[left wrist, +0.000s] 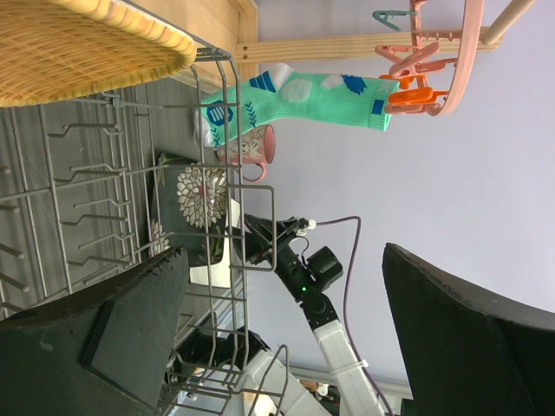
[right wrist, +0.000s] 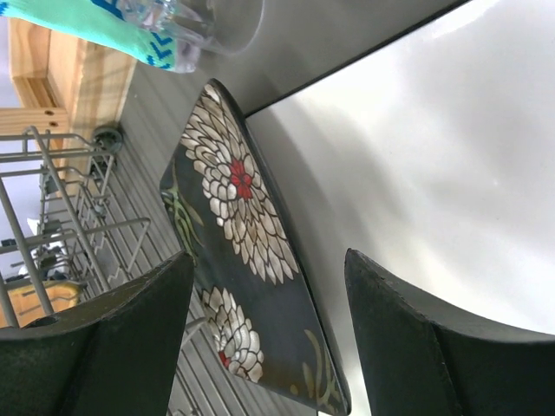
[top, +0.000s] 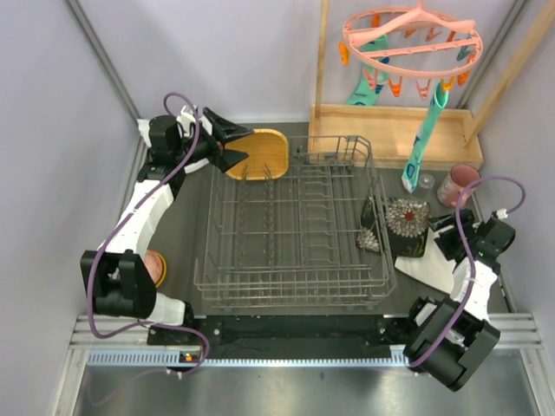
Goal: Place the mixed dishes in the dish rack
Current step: Grab a plate with the right arm
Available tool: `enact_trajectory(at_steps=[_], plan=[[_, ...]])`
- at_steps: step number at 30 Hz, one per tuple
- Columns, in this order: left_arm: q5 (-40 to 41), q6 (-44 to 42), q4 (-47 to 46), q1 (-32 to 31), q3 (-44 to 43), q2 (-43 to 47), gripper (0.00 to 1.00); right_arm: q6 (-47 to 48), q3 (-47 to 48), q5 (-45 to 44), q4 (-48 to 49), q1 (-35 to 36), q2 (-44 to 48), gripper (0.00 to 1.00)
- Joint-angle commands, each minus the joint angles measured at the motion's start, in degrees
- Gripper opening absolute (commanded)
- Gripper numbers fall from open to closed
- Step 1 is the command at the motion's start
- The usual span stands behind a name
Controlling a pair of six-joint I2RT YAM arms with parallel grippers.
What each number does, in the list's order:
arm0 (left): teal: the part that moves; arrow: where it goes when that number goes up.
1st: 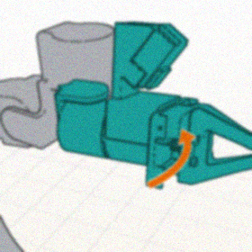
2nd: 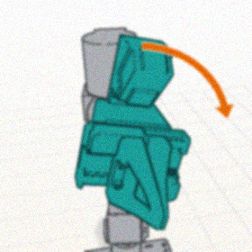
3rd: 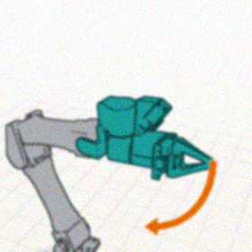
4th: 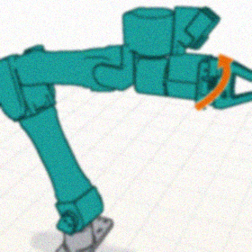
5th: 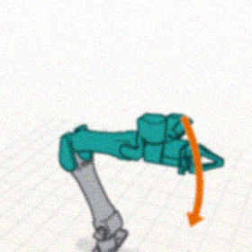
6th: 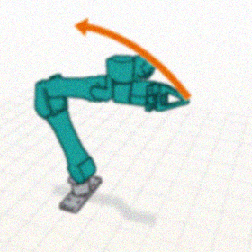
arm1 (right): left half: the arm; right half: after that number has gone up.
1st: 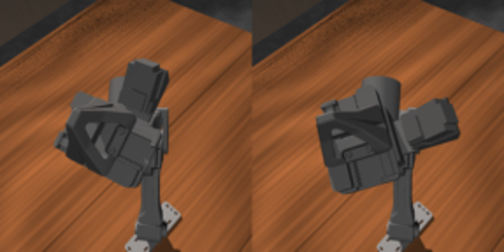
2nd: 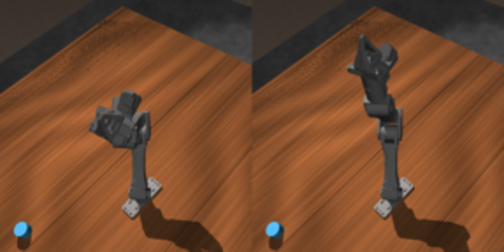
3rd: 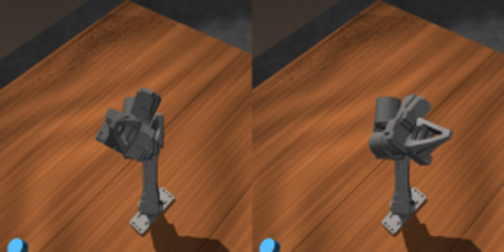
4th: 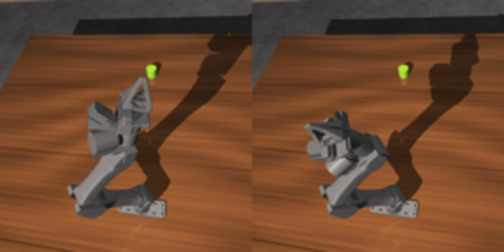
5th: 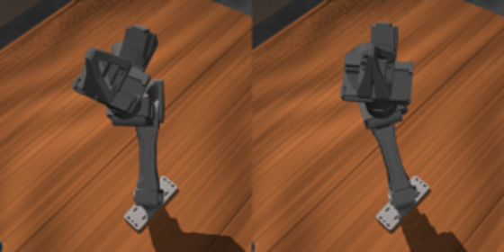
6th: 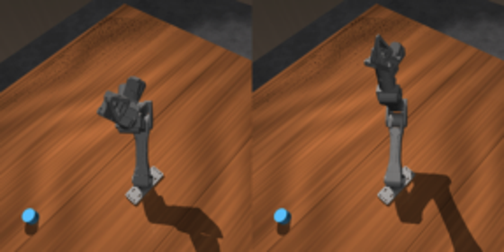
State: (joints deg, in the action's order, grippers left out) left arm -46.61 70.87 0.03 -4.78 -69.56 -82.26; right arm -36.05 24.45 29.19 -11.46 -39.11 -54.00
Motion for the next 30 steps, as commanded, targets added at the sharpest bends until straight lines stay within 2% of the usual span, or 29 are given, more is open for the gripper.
enact_trajectory(at_steps=[1,12,30], plan=[[0.03,0.06,-2.58,-0.23,0.39,0.78,0.96,0.98,0.08,1.13,2.85,0.18,-1.63,0.7],[0.47,0.06,-2.58,-0.23,0.65,1.13,0.97,2.48,-0.45,5.52,6.63,0.18,-8.75,0.71],[1.35,0.85,-3.37,-0.23,1.71,1.58,0.97,1.78,-1.33,7.37,10.85,0.18,-15.87,0.7]])
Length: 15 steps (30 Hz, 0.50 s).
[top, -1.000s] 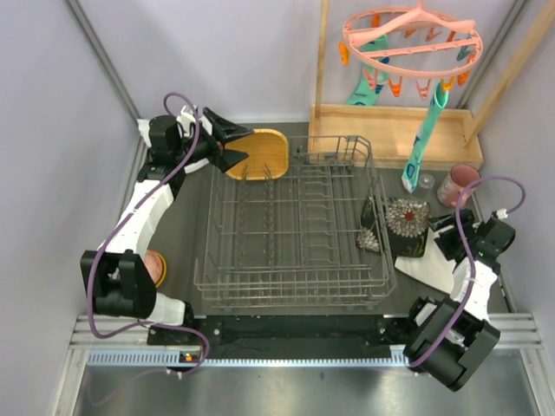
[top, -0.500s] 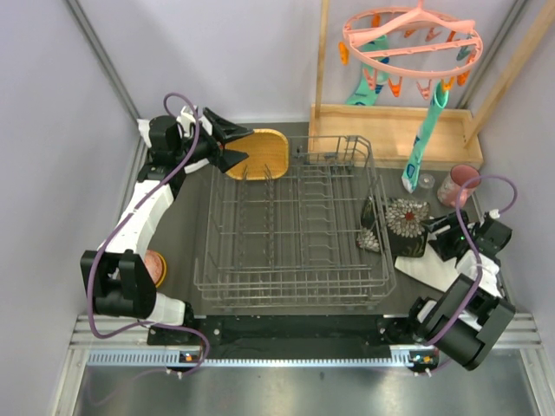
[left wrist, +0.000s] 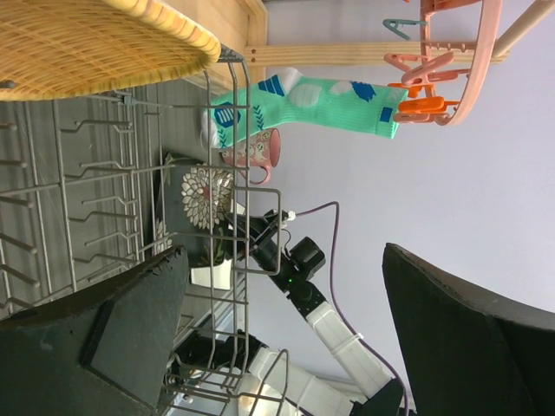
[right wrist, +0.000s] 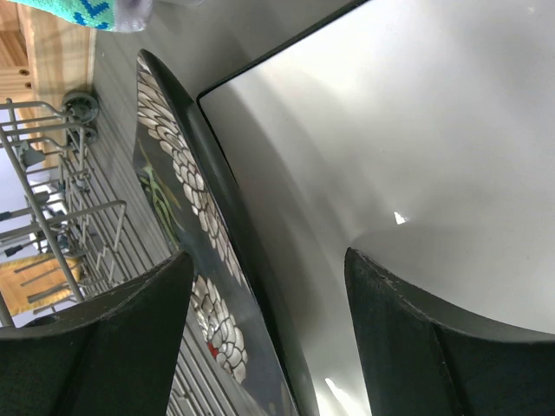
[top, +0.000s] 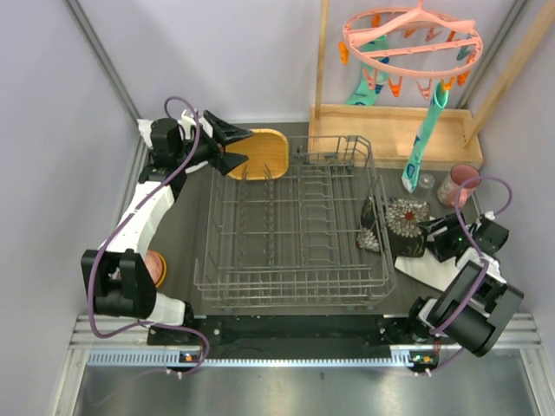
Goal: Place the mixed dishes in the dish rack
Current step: Grab a plate with the right arm
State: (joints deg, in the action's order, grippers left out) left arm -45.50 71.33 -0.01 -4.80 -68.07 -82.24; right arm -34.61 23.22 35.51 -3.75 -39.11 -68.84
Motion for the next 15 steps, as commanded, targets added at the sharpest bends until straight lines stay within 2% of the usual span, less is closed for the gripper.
enact_trajectory(at_steps=[1,15], plan=[[0.14,0.39,-3.42,-0.13,0.4,1.55,0.97,0.33,-0.19,1.23,3.31,0.26,-1.56,0.7],[0.32,1.0,-4.65,-0.21,1.45,1.55,0.97,1.12,1.03,2.11,2.52,0.27,-6.22,0.68]])
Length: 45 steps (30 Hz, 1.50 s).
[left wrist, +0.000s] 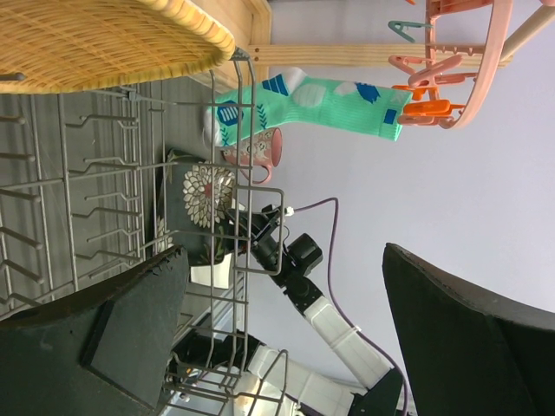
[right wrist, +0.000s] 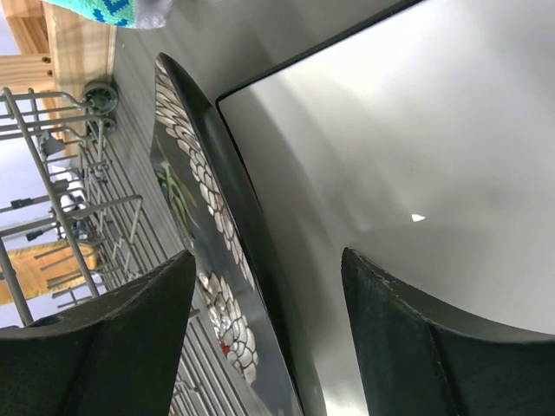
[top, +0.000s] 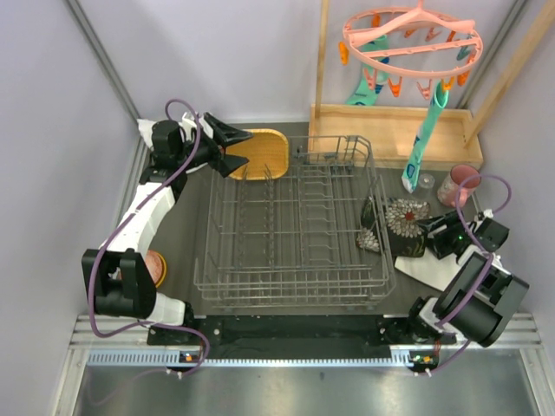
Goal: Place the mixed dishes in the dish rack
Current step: Grab a plate with the right arm
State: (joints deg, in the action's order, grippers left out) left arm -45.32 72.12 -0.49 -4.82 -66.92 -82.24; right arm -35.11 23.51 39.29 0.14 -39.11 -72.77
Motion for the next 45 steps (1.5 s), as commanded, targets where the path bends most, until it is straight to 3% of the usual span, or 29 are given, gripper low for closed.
enact_trajectory(at_steps=[1,28,45], plan=[[0.23,0.3,-4.34,-0.19,0.47,1.64,0.97,1.63,0.84,-1.76,-1.46,0.18,-2.46,0.68],[-0.12,1.01,-6.01,-0.19,1.79,1.2,0.97,6.28,2.6,-4.04,-4.63,0.27,-6.24,0.66],[-3.63,4.7,-15.5,-0.19,4.42,-3.8,0.97,10.15,2.51,-4.66,-3.66,0.35,-7.65,0.67]])
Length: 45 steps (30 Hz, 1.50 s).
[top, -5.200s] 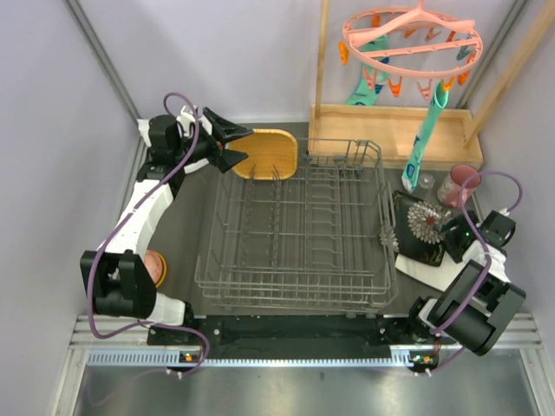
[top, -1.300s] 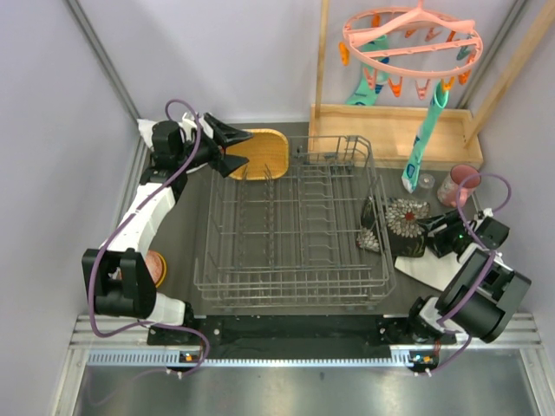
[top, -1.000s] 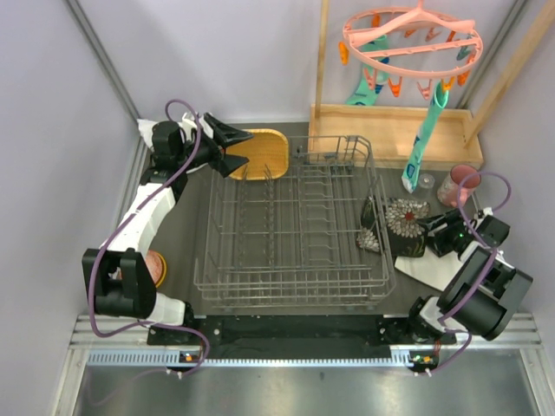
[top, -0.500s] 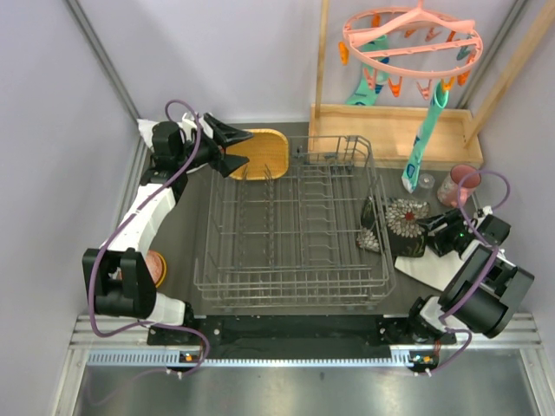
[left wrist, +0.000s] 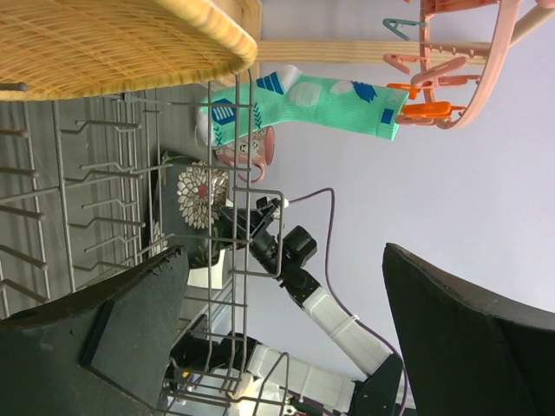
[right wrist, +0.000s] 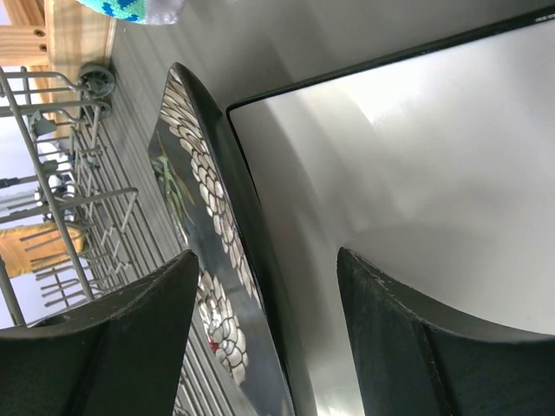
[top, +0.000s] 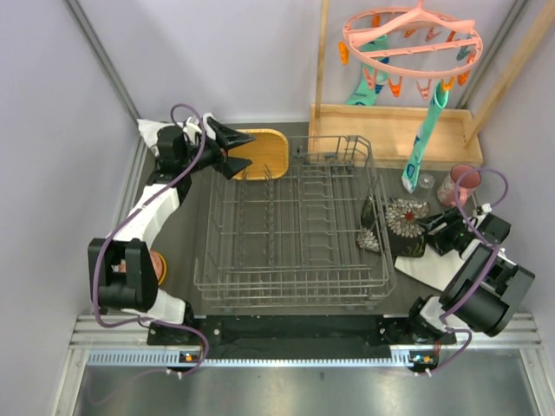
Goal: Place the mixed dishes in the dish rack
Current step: Grab a plate with the right arm
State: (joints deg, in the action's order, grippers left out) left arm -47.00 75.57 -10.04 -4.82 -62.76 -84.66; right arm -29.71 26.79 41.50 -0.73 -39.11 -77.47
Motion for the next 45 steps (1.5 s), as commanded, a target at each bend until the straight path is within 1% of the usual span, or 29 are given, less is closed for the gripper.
enact_trajectory(at_steps=[1,5,12,15,21,30,33,34,38,40,45], plan=[[-2.39,1.86,-7.43,-0.19,0.27,-2.25,0.97,4.84,-0.42,-6.52,-2.96,0.35,-3.21,0.67],[-3.53,3.35,-10.26,-0.19,-0.08,-3.58,0.96,5.19,-0.07,-5.02,-2.7,0.35,-5.23,0.67],[-4.41,2.48,-10.0,-0.1,-1.4,-3.84,0.96,5.81,0.64,-3.7,-2.87,0.44,-7.17,0.67],[-4.59,2.48,-10.0,-0.1,-1.14,-3.93,0.96,6.42,1.42,-4.32,-3.84,1.49,-7.52,0.67],[-5.12,2.56,-10.0,0.25,-0.52,-3.49,0.96,7.74,3.88,-8.27,-6.91,5.62,-8.49,0.67],[-5.29,2.57,-10.0,1.04,0.36,-2.88,0.96,7.65,4.41,-8.97,-7.53,5.89,-9.63,0.67],[-5.29,2.65,-10.0,1.04,0.27,-2.79,0.96,7.57,4.5,-8.89,-7.35,5.98,-10.15,0.6],[-5.2,2.65,-10.0,1.13,0.36,-2.88,0.96,7.57,4.5,-8.89,-7.35,5.98,-10.42,0.54],[-5.29,2.74,-9.91,1.13,0.27,-2.79,0.96,7.39,4.68,-8.45,-7.27,5.89,-11.3,0.43],[-5.29,2.74,-9.82,1.13,0.27,-2.79,0.96,7.48,4.77,-8.36,-7.18,5.89,-11.47,0.39],[-5.2,2.74,-9.65,1.13,0.27,-2.61,0.96,7.48,5.03,-8.71,-7.53,5.89,-11.74,0.34]])
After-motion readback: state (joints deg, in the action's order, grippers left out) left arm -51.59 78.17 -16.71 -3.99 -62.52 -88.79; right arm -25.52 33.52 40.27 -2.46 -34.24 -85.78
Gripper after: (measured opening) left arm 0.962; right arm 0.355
